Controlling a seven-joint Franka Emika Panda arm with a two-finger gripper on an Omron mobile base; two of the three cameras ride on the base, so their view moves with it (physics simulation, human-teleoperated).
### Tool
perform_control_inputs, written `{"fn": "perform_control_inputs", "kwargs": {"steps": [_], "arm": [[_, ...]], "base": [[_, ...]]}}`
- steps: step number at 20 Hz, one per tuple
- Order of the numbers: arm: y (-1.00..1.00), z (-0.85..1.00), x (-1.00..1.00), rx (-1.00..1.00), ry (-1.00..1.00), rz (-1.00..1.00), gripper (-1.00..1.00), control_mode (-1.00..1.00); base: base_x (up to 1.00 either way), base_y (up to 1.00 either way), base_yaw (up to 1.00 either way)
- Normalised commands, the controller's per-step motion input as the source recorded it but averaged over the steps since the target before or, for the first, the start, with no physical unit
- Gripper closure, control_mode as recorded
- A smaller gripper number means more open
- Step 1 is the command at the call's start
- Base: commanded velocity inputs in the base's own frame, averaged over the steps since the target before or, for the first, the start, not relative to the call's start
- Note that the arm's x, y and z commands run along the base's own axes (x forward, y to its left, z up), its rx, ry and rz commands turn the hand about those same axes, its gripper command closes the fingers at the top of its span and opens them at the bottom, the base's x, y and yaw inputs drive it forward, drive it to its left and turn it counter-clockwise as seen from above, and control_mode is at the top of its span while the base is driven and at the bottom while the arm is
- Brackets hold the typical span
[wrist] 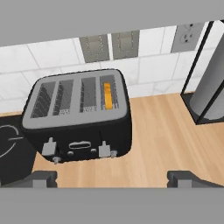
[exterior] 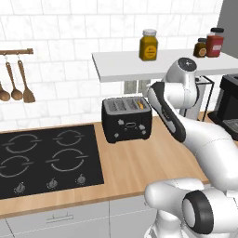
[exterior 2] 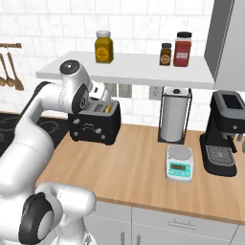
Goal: Start the toaster. Once the lever pops up, take the bread to the plate on the dining counter.
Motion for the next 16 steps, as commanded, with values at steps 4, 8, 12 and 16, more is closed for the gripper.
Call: {"fn": "perform_control_inputs", "kwargs": {"steps": [4,8,12,16], "arm": [[0.00,0.00,0.00,0.00,0.00,0.00,-1.00,-1.00],[0.00,0.00,0.00,0.00,0.00,0.00,-1.00,-1.00],[0.00,0.00,0.00,0.00,0.00,0.00,-1.00,-1.00],[0.00,0.00,0.00,0.00,0.00,0.00,-1.00,-1.00]], "base": [[0.00,0.00,0.00],[0.00,0.00,0.00],[0.00,0.00,0.00],[0.00,0.00,0.00]]}}
